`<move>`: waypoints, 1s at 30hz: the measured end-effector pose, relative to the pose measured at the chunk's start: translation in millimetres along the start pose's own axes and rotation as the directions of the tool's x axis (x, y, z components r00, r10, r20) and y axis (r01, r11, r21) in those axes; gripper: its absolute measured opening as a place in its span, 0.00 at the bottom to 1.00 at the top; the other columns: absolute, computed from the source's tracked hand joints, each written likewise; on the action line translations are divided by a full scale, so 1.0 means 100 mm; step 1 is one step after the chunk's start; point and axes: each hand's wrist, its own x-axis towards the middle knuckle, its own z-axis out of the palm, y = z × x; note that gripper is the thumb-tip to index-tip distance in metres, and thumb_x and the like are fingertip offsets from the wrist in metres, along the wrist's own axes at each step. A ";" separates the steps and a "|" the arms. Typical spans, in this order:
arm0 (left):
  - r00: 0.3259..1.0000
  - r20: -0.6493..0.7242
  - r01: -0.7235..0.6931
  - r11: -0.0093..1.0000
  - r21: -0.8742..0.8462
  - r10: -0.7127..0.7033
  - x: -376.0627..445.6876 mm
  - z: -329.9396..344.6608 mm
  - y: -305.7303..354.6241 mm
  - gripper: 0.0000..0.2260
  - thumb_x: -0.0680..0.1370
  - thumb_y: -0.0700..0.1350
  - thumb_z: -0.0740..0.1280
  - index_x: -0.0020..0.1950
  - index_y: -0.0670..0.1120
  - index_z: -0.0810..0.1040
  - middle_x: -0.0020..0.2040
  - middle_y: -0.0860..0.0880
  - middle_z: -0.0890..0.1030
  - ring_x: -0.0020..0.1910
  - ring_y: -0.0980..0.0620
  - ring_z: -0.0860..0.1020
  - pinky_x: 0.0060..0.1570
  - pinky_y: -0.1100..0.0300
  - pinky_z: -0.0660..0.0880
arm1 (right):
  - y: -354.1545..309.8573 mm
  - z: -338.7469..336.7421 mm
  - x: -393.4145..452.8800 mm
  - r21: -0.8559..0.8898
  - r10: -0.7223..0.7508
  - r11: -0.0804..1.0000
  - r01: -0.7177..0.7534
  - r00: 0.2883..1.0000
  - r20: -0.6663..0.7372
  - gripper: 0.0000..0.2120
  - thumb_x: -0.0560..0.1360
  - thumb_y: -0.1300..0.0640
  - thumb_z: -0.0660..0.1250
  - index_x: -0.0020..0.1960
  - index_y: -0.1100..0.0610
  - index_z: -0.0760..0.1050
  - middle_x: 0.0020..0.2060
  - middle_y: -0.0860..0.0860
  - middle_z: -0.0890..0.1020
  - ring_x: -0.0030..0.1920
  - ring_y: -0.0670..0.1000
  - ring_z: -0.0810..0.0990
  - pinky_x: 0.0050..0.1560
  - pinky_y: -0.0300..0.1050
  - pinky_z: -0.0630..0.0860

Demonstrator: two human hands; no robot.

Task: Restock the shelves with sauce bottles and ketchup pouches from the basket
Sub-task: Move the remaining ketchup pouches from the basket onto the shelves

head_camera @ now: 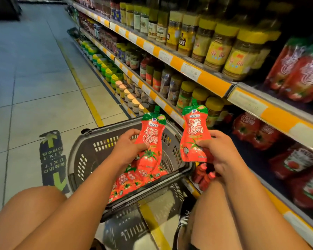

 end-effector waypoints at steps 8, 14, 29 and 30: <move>0.998 0.044 -0.045 0.997 0.058 0.043 0.13 0.67 0.18 0.11 0.72 0.37 0.78 0.48 0.51 0.82 0.47 0.45 0.87 0.43 0.43 0.87 0.43 0.47 0.84 | 0.09 -0.53 0.04 0.033 0.054 0.998 -0.053 0.997 -0.047 0.14 0.68 0.69 0.75 0.52 0.57 0.82 0.44 0.57 0.88 0.40 0.56 0.87 0.42 0.51 0.82; 0.988 0.147 -0.049 0.995 0.086 0.036 0.25 1.27 0.26 0.14 0.73 0.34 0.76 0.55 0.45 0.80 0.46 0.43 0.87 0.41 0.44 0.85 0.42 0.50 0.82 | 0.19 -0.88 0.07 0.092 0.057 0.995 -0.046 0.991 -0.124 0.19 0.66 0.69 0.75 0.54 0.56 0.81 0.46 0.57 0.87 0.45 0.61 0.87 0.50 0.63 0.84; 0.947 0.319 -0.032 0.999 0.036 0.019 0.44 2.13 0.31 0.14 0.76 0.32 0.73 0.60 0.43 0.80 0.51 0.46 0.87 0.46 0.51 0.86 0.41 0.60 0.81 | 0.28 -1.39 0.25 0.256 0.134 0.966 -0.039 0.922 -0.362 0.22 0.70 0.72 0.73 0.60 0.55 0.78 0.45 0.55 0.85 0.41 0.55 0.85 0.44 0.53 0.83; 0.945 0.327 -0.035 0.999 0.035 0.021 0.46 2.17 0.32 0.14 0.76 0.31 0.73 0.60 0.44 0.80 0.51 0.47 0.87 0.46 0.51 0.86 0.42 0.60 0.80 | 0.28 -1.41 0.27 0.288 0.180 0.955 -0.072 0.912 -0.368 0.16 0.71 0.71 0.74 0.55 0.57 0.80 0.43 0.55 0.85 0.39 0.54 0.85 0.42 0.52 0.83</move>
